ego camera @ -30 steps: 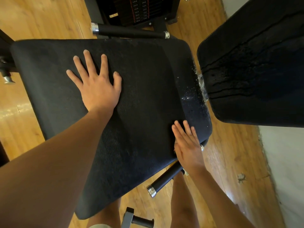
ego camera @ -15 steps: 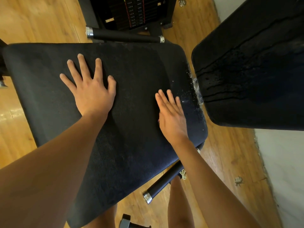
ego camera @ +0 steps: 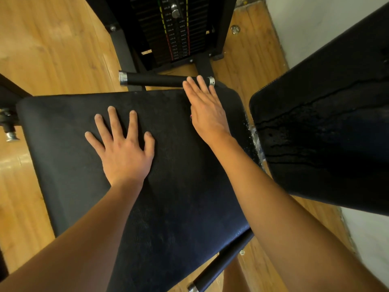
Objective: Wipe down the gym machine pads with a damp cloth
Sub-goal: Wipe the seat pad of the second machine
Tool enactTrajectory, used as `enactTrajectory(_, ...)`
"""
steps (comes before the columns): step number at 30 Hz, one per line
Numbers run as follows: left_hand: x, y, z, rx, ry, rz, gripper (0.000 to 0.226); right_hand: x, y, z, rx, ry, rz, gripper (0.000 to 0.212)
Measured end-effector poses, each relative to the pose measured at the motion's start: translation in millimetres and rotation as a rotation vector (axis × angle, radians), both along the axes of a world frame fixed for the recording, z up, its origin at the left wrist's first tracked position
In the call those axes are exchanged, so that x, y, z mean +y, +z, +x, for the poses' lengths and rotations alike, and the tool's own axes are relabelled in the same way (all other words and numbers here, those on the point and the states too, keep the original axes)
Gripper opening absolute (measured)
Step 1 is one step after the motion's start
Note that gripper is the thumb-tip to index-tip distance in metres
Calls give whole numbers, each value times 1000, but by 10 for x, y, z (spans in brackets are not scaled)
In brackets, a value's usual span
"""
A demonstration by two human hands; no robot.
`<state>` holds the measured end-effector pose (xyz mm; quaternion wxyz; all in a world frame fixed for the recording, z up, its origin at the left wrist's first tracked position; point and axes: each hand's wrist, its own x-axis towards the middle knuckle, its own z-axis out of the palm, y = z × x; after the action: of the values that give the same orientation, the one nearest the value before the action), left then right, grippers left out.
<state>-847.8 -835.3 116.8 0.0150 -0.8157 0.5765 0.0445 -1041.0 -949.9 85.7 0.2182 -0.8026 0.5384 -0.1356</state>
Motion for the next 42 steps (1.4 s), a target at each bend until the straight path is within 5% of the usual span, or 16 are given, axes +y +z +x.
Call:
enactTrajectory(5,-17,-17,2,-1,0,-9,63,-336,-29,76,12,39,-4,55)
enactTrajectory(8,-25,-28,11,3,-4,-18,63,-230,-47,72,120,-153,-71,55)
enactTrajectory(12,-30,-37,12,-3,2,-24,62,-102,-60,98,141,-341,96,63)
enactTrajectory(22,-52,-45,-2,5,2,-38,62,-322,-68,121,36,-139,99,45)
enactTrajectory(34,-21,-26,-18,17,5,-18,62,211,-131,-100,-49,-186,101,48)
enactTrajectory(42,-47,-36,12,0,0,-12,62,-185,-71,65,10,-145,112,50)
